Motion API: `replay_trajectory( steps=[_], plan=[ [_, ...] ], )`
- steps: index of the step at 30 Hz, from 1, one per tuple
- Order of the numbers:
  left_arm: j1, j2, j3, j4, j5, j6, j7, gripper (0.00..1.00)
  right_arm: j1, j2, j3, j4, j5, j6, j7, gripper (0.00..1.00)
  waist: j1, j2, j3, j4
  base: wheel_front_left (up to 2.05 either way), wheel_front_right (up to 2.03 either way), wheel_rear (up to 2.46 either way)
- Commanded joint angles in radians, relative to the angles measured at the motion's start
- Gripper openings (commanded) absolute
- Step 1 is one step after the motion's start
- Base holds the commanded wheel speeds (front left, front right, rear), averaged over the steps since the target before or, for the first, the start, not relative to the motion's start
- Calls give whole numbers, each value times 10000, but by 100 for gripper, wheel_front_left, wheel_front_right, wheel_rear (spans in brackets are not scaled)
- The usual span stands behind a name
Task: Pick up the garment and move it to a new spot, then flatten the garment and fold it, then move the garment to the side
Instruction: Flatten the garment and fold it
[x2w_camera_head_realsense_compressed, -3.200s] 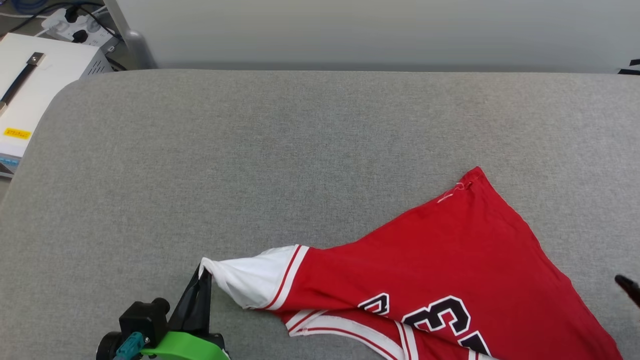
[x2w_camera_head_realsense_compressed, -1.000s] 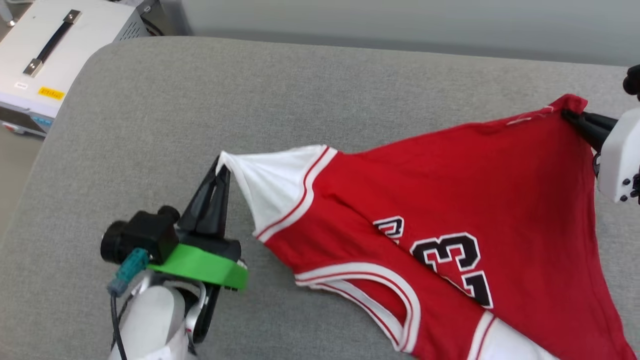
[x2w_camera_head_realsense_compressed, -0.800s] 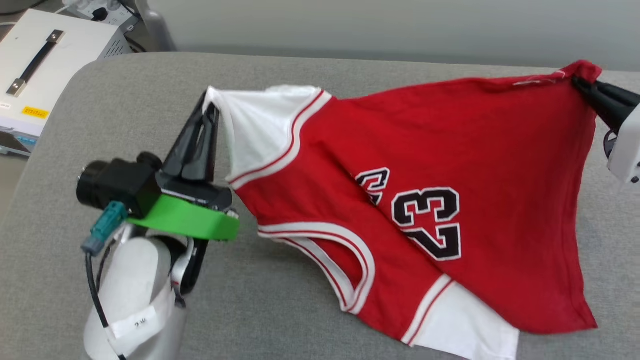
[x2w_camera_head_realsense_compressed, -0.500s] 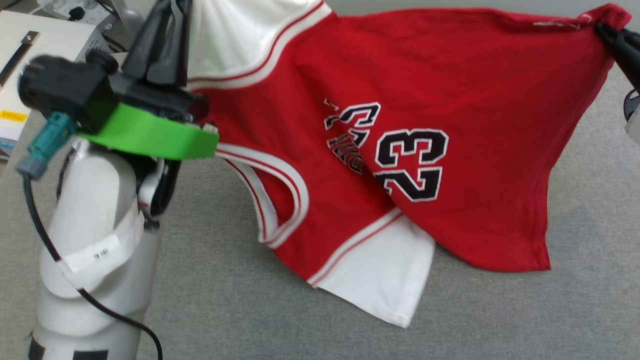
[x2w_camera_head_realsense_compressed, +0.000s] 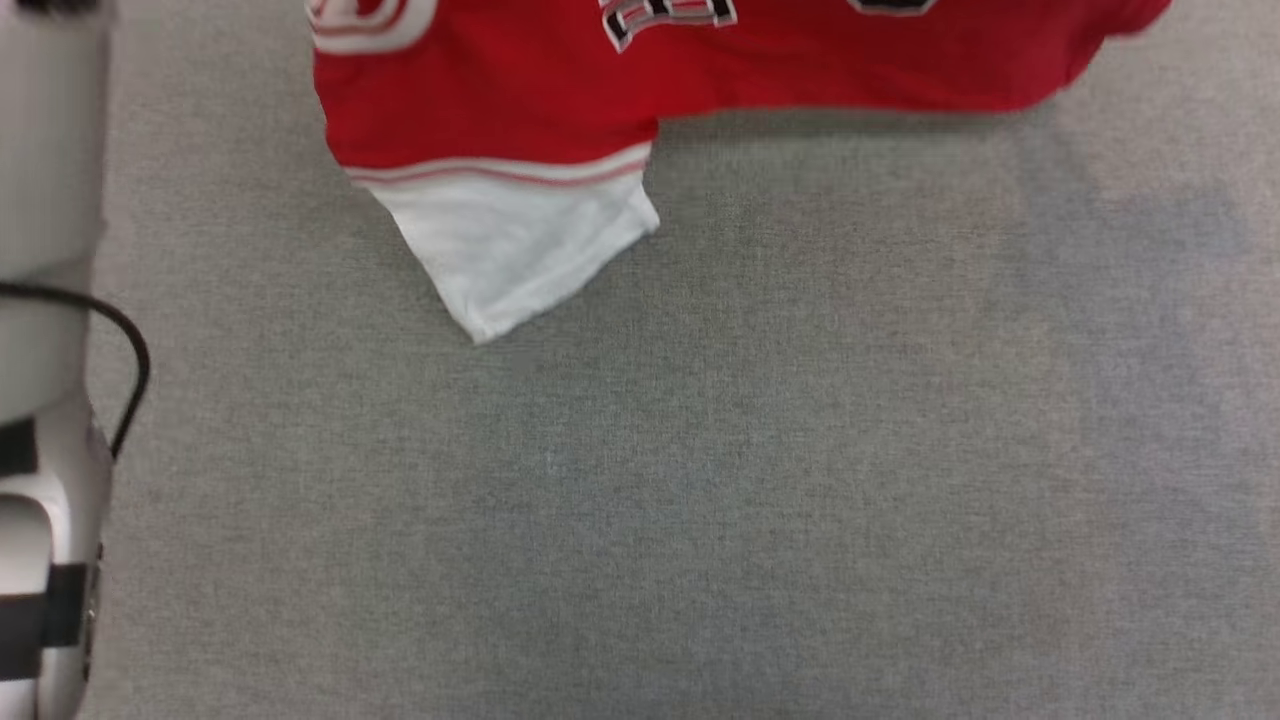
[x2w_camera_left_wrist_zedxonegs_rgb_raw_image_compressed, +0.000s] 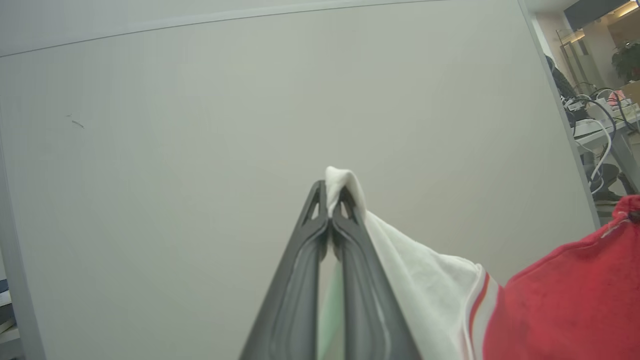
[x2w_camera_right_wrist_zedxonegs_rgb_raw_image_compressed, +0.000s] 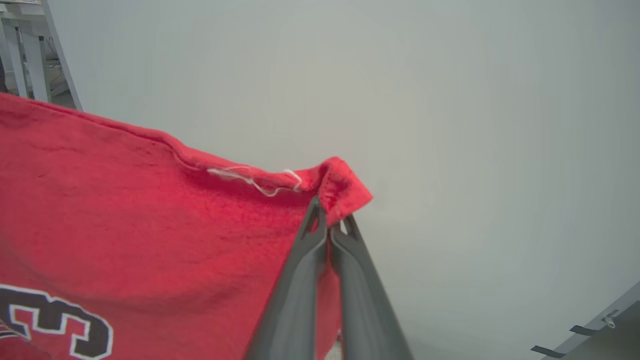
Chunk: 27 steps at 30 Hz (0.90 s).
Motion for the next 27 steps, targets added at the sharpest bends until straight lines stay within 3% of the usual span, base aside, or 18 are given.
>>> replay_trajectory(
  steps=[1,9,15,22,27],
  plan=[
    [-549,101,-62,299,-77,-28,-67,0,-486,84,54,206,-167,-6,-4,0,-1,0,1188,-133,0,0,0],
    [-3750,365,-625,2483,-251,-28,-731,0,-3729,550,392,2007,-1003,-6,-763,0,-1,0,2033,-225,0,0,0],
    [-5167,416,-1053,3658,-553,-28,-1128,0,-5398,916,853,3451,-1154,-6,-1571,0,-1,0,2243,-266,0,0,0],
    [-5080,500,-1623,4460,-1009,-28,-1477,0,-5528,1049,1660,4519,-787,-6,-2271,0,-1,0,2399,-240,0,0,0],
    [-3771,605,-1627,4464,-1618,-28,-1579,0,-4537,1031,2515,4850,-338,-6,-2816,0,-1,0,2269,-248,0,0,0]
  ],
)
